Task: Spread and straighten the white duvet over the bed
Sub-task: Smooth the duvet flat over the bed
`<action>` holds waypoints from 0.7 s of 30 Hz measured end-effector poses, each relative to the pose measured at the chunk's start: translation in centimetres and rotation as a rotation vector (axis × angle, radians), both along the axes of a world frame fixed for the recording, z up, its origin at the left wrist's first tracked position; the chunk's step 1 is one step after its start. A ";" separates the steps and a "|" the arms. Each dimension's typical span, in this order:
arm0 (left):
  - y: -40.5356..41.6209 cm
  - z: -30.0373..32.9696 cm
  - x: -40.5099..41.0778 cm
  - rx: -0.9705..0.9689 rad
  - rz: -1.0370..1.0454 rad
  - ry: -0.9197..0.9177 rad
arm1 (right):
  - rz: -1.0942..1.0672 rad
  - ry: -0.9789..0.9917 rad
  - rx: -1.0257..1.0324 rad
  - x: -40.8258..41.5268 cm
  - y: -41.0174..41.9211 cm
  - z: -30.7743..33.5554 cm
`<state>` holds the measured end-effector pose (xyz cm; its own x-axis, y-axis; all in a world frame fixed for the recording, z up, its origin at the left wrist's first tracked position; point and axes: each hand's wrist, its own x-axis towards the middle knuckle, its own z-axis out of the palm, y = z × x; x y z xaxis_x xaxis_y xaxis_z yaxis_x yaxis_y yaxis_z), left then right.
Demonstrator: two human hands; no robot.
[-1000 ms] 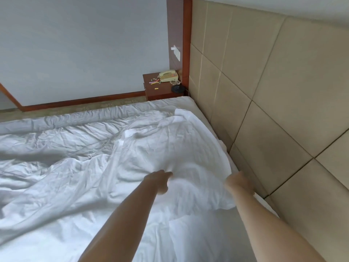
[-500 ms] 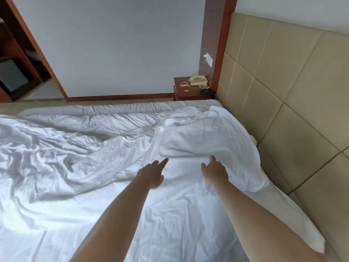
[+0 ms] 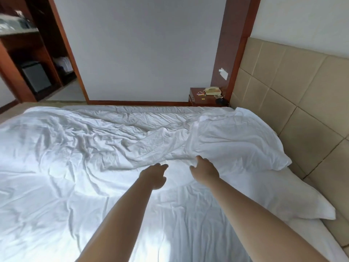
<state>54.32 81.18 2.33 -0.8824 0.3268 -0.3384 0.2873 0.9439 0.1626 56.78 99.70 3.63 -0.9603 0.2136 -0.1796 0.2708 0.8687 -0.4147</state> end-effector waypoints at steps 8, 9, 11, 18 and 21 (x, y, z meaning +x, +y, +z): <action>-12.5 -0.2 1.8 -0.026 0.193 -0.040 | 0.193 -0.047 -0.044 -0.9 -12.0 0.1; -13.6 0.1 1.4 -0.035 0.210 -0.031 | 0.206 -0.062 -0.055 -1.6 -13.1 -0.3; -15.9 0.4 0.6 -0.031 0.249 -0.019 | 0.237 -0.074 -0.095 -3.4 -15.2 -0.9; -25.1 -0.1 -0.2 -0.073 0.347 -0.049 | 0.310 -0.150 -0.223 -6.6 -24.6 -2.9; -28.5 -0.2 -0.1 -0.083 0.287 -0.083 | 0.325 -0.196 -0.266 -7.2 -29.0 -2.8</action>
<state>54.22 52.68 2.12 -0.9031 0.0364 -0.4279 -0.0040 0.9956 0.0932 49.58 70.68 0.81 -0.9123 -0.1708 -0.3723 0.0976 0.7920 -0.6026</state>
